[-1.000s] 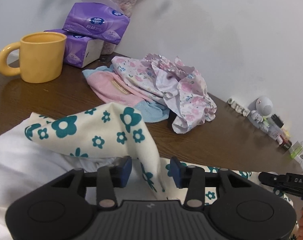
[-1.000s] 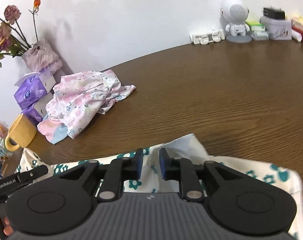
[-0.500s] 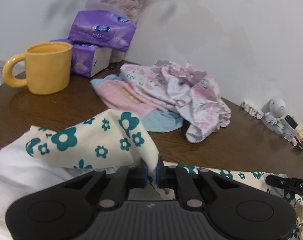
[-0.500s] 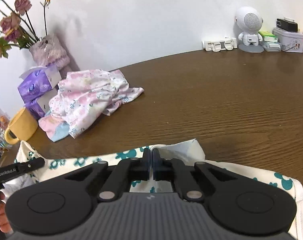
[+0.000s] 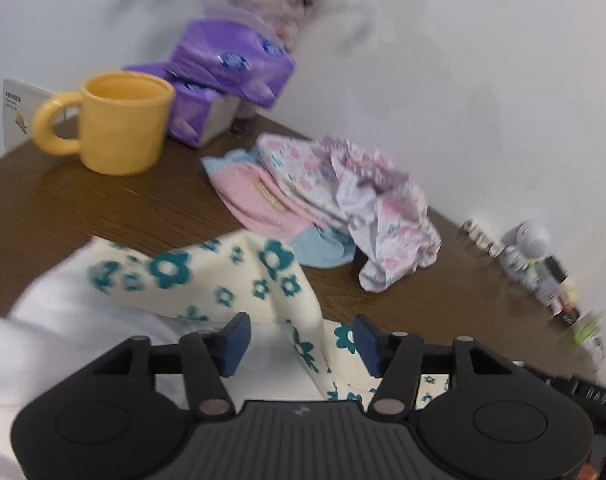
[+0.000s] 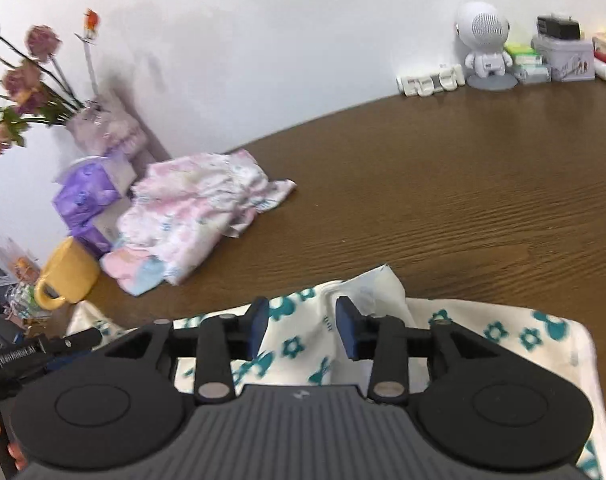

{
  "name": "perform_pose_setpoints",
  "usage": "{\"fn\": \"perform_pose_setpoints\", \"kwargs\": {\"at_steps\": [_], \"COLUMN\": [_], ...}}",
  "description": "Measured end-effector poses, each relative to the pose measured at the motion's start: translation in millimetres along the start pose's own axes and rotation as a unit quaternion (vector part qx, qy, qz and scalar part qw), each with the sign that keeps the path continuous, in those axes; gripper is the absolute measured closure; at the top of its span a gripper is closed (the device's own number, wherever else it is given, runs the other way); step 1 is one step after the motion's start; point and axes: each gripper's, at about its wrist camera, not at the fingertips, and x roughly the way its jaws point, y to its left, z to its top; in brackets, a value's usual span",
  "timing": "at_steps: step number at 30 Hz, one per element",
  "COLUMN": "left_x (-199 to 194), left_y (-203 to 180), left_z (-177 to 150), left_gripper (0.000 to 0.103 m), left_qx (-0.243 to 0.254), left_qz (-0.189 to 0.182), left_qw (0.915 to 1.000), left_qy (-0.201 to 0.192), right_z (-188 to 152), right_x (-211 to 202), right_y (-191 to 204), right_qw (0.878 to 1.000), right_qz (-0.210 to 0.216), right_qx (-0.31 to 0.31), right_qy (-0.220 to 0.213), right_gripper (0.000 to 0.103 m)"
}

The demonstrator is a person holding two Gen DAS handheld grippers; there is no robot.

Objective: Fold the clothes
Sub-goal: 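Hold the shirt fabric in both closed grippers and lift slightly, then open both grippers to release the cream floral shirt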

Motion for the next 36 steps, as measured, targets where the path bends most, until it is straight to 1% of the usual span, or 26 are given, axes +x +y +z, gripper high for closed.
{"fn": "perform_pose_setpoints", "kwargs": {"at_steps": [2,5,8,10,11,13,16,19,21,23,25,27,29,31,32,33,35,36], "left_x": [-20,-45,-52,-44,-39,-27,-11,0,5,11,17,21,24,25,25,25,25,24], "left_y": [8,23,33,35,35,33,26,24,24,25,26,27,27,27,27,27,28,29], "left_z": [6,14,24,23,22,15,0,-9,-10,-9,-7,-8,-10,-12,-14,-15,-16,-16], "left_gripper": [0.042,0.039,0.039,0.040,0.040,0.040,0.040,0.040,0.040,0.040,0.044,0.052,0.055,0.060,0.070,0.087,0.099,0.100], "left_qx": [0.004,0.023,0.074,0.125,0.152,0.210,0.295,0.351,0.373,0.384,0.386,0.390,0.398,0.410,0.418,0.425,0.437,0.441], "left_qz": [0.002,0.021,0.058,0.075,0.083,0.089,0.088,0.096,0.100,0.095,0.088,0.082,0.080,0.079,0.079,0.082,0.090,0.090], "left_qw": [0.9999,0.9990,0.9951,0.9891,0.9849,0.9736,0.9511,0.9310,0.9220,0.9183,0.9179,0.9167,0.9138,0.9086,0.9052,0.9013,0.8949,0.8931], "left_qy": [-0.014,-0.033,-0.031,-0.015,-0.006,0.010,0.029,0.026,0.021,0.022,0.026,0.025,0.017,0.007,0.003,-0.001,-0.009,-0.014], "right_z": [-2,-9,-17,-22,-24,-29,-36,-43,-47,-51,-54,-56,-56,-55,-53,-52,-51,-51], "right_x": [-15,-26,-32,-33,-32,-26,-13,3,11,18,24,30,36,41,42,44,47,49], "right_y": [4,16,38,56,66,85,107,118,123,125,127,125,122,119,119,120,123,124], "right_qw": [1.000,0.999,0.996,0.994,0.992,0.989,0.987,0.986,0.986,0.986,0.986,0.988,0.990,0.993,0.994,0.994,0.995,0.995], "right_qz": [-0.004,-0.007,0.003,0.012,0.016,0.020,0.017,0.010,0.006,-0.003,-0.015,-0.028,-0.036,-0.033,-0.032,-0.030,-0.029,-0.031], "right_qx": [-0.010,-0.041,-0.078,-0.103,-0.116,-0.137,-0.153,-0.153,-0.153,-0.156,-0.158,-0.146,-0.129,-0.109,-0.102,-0.096,-0.093,-0.096], "right_qy": [0.002,0.015,0.030,0.039,0.042,0.046,0.052,0.060,0.061,0.060,0.059,0.050,0.044,0.040,0.036,0.032,0.026,0.024], "right_gripper": [0.066,0.066,0.066,0.066,0.066,0.065,0.064,0.064,0.064,0.064,0.064,0.064,0.064,0.063,0.062,0.062,0.062,0.062]}}
